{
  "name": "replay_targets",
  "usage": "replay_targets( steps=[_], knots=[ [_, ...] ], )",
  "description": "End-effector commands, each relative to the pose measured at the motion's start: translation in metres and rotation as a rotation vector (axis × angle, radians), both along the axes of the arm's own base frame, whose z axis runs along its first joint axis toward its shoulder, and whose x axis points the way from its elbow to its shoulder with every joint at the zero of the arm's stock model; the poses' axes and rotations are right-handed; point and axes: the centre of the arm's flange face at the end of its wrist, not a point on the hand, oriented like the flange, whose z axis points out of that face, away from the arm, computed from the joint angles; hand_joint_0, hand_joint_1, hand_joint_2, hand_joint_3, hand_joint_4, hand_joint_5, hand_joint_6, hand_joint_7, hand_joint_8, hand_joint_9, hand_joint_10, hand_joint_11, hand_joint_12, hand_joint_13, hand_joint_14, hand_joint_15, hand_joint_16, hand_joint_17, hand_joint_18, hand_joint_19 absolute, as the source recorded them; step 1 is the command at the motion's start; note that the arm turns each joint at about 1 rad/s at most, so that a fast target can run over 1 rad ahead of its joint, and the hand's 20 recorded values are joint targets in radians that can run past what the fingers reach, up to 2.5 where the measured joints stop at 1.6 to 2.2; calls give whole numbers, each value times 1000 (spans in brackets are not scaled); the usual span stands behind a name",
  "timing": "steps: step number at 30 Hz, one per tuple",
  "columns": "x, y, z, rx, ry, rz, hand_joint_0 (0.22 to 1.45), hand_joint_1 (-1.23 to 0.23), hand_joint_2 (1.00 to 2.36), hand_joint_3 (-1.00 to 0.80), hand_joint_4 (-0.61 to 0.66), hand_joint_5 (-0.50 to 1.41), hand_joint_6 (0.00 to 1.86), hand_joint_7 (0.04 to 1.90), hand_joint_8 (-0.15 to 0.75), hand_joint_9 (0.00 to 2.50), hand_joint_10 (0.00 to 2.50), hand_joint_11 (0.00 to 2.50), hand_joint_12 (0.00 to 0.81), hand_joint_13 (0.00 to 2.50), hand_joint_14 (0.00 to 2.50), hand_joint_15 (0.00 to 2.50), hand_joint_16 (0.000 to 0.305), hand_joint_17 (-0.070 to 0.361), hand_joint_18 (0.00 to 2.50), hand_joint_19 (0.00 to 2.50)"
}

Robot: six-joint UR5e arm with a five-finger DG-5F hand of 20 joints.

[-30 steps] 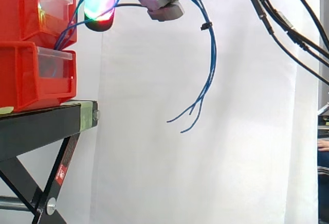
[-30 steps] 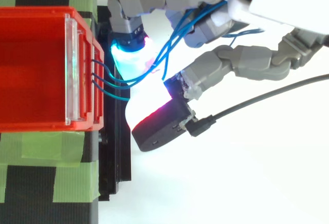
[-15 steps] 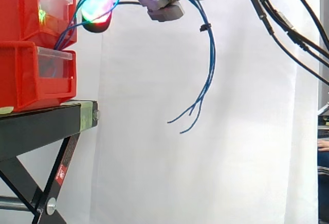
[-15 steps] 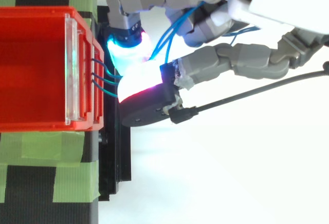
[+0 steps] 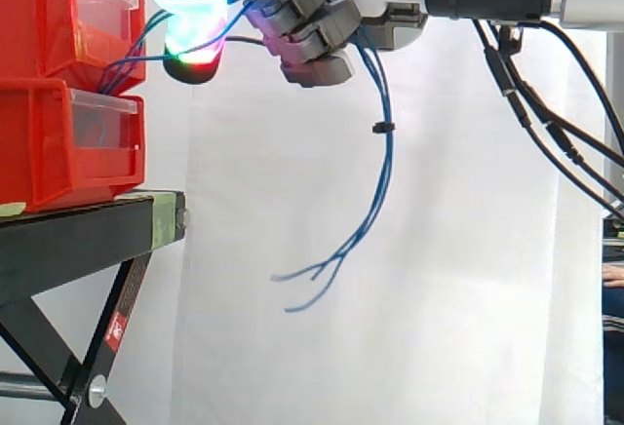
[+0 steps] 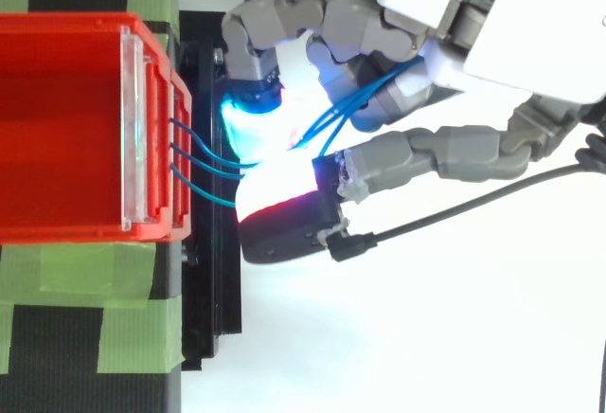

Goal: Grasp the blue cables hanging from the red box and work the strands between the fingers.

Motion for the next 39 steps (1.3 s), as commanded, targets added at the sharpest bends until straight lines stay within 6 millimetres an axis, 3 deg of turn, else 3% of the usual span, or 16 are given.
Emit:
replay_targets(
  steps=[1,3,6,8,10,13,15,18,21,23,25,27,31,35,37,39],
  knots=[
    [-2,1,-3,11,18,4,1045,-778,1018,-339,96,-49,1215,1245,350,908,2500,1993,431,1023,2500,1295,63,142,1391,1652],
    [-4,2,-6,31,41,7,1208,-790,1006,-109,92,-90,1495,1333,350,908,2500,1993,431,1023,2500,1295,63,142,1391,1652],
    [-5,3,-7,37,46,9,1285,-704,1000,95,185,190,1331,1402,350,908,2500,1993,431,1023,2500,1295,63,142,1391,1652],
    [-5,3,-7,37,46,9,1194,-682,1076,79,246,561,344,1568,350,908,2500,1993,431,1023,2500,1295,63,142,1391,1652],
    [-5,3,-7,36,46,9,1108,-672,1112,34,383,640,19,1325,350,908,2500,1993,431,1023,2500,1295,63,142,1391,1652],
    [-4,3,-6,36,45,9,1011,-634,1260,-46,502,608,20,1063,350,908,2500,1993,431,1023,2500,1295,63,142,1391,1652],
    [-4,3,-6,37,44,9,1125,-679,1042,58,483,589,21,1066,350,908,2500,1993,431,1023,2500,1295,63,142,1391,1652],
    [-4,3,-6,36,45,9,1313,-674,1010,135,246,699,16,1481,350,908,2500,1993,431,1023,2500,1295,63,142,1391,1652],
    [-4,3,-6,38,43,9,1349,-668,1014,155,135,659,347,1599,350,908,2500,1993,431,1023,2500,1295,63,142,1391,1652],
    [-4,4,-6,38,43,11,1207,-778,1001,190,172,224,1144,1293,350,908,2500,1993,431,1023,2500,1295,63,142,1391,1652],
    [-4,3,-6,38,41,11,936,-837,1348,33,234,60,1340,1229,350,908,2500,1993,431,1023,2500,1295,63,142,1391,1652],
    [-4,3,-6,38,41,11,908,-835,1000,48,244,27,1372,1234,350,908,2500,1993,431,1023,2500,1295,63,142,1391,1652],
    [-4,3,-6,38,41,11,1104,-851,1006,9,47,-14,1408,1465,350,908,2500,1993,431,1023,2500,1295,63,142,1391,1652],
    [-4,3,-6,38,41,11,1362,-689,1011,63,357,723,16,1473,350,908,2500,1993,431,1023,2500,1295,63,142,1391,1652],
    [-4,4,-6,38,41,13,1292,-752,1000,145,407,712,22,1257,350,908,2500,1993,431,1023,2500,1295,63,142,1391,1652],
    [-4,3,-6,38,41,11,988,-642,1450,-16,453,682,22,1090,350,908,2500,1993,431,1023,2500,1295,63,142,1391,1652]
  ],
)
